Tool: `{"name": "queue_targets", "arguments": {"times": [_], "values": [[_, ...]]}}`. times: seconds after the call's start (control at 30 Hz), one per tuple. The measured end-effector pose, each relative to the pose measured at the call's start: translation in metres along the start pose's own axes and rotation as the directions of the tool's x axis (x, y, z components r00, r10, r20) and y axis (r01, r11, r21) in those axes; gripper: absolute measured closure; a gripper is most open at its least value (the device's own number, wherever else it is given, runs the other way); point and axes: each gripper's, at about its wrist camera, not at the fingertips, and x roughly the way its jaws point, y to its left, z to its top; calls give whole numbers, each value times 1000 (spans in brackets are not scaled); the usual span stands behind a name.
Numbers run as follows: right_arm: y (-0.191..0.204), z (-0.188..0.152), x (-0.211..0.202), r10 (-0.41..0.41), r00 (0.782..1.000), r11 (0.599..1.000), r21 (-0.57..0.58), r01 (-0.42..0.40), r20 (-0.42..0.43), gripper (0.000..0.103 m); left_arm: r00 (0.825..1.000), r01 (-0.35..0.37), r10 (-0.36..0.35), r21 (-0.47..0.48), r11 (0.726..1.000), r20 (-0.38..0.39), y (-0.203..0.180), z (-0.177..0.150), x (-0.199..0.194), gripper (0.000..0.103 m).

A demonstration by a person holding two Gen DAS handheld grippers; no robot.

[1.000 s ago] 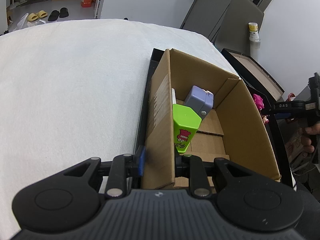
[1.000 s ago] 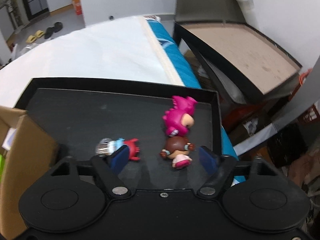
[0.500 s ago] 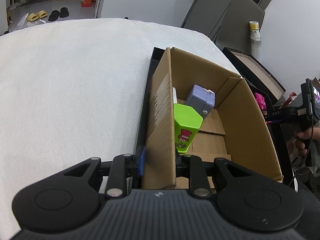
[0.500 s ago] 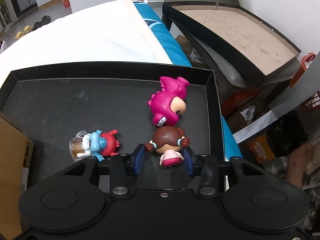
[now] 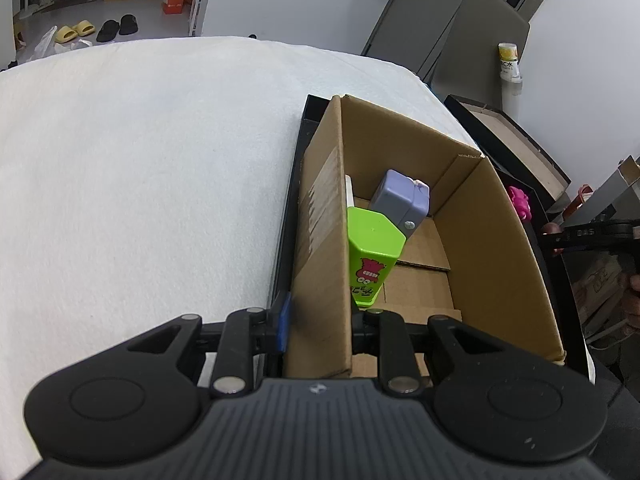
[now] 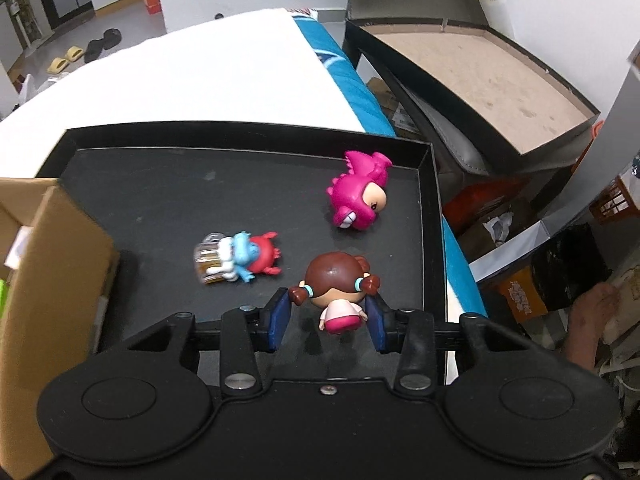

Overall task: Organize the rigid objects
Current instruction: 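Move the right gripper to the brown-haired doll figure and grasp it, then carry the doll figure into the box and open the right gripper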

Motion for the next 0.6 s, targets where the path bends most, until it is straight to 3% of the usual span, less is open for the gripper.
{"name": "queue_targets", "arguments": {"times": [0.27,0.37,0.6], "values": [[10,2,-38,6,999,1000,-18,-5,35,63,1000,-4,4,6,1000,1,0,1,-6,81],[17,5,-54,12,999,1000,-28,-11,52,63,998,-53,49,85,995,45,-12,0,-16,81],[38,10,-86,35,994,998,-62,-29,106,63,999,-2,-1,63,998,49,-9,-1,-26,82]]}}
